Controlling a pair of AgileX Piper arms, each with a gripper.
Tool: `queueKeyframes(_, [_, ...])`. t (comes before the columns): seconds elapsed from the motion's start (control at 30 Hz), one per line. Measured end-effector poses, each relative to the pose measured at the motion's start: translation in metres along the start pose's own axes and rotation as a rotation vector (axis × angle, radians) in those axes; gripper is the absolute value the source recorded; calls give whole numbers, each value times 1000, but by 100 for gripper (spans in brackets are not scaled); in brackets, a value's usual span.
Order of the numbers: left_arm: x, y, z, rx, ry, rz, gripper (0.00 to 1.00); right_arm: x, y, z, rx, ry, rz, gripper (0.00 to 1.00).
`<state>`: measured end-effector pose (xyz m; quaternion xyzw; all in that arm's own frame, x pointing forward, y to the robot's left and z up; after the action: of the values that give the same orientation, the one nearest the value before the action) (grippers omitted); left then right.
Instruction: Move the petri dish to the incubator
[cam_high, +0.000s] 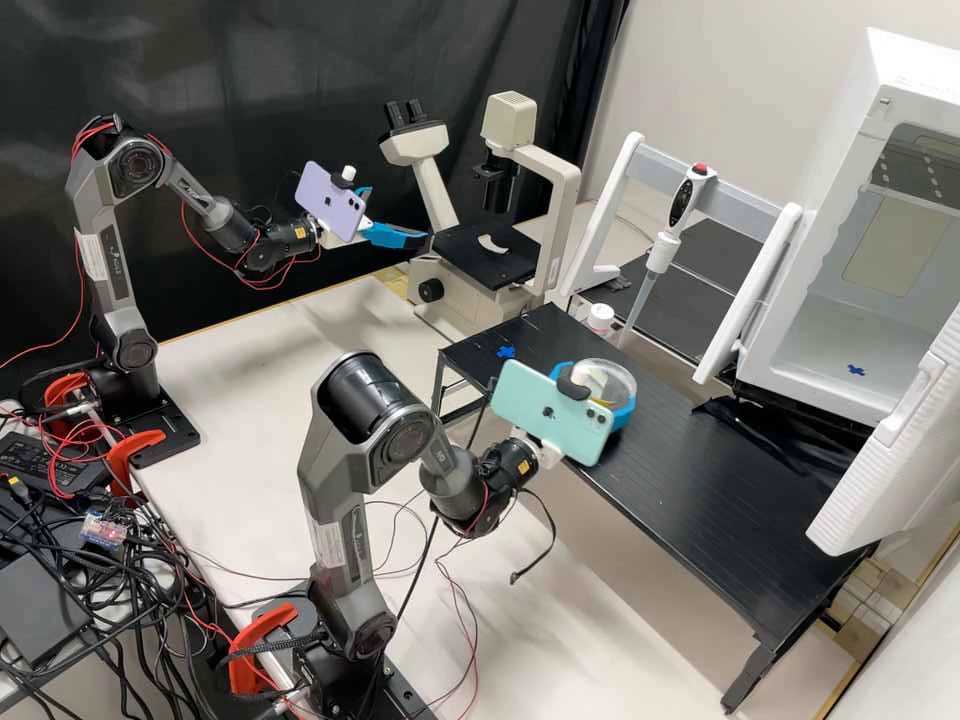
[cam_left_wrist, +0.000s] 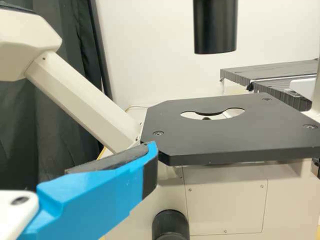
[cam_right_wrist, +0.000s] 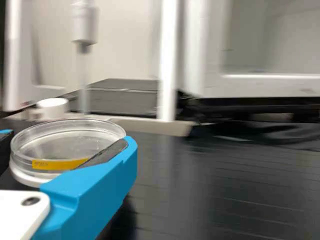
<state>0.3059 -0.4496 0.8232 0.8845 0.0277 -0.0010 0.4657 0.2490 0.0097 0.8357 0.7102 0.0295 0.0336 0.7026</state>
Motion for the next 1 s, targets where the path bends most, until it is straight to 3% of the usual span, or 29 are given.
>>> queueKeyframes(0.27, [0,0,0,0,0,0,100,27,59,20,-18,-21,188,0])
queueKeyframes(0.37, [0,0,0,0,0,0,100,44,76,24,-23,-27,222,0])
queueKeyframes(0.5, [0,0,0,0,0,0,100,71,95,32,-28,-78,234,0])
queueKeyframes(0.77, [0,0,0,0,0,0,100,120,124,47,8,-185,256,0])
queueKeyframes(0.87, [0,0,0,0,0,0,100,137,131,48,25,-207,263,0])
queueKeyframes(1.0, [0,0,0,0,0,0,100,163,138,46,18,-221,254,0])
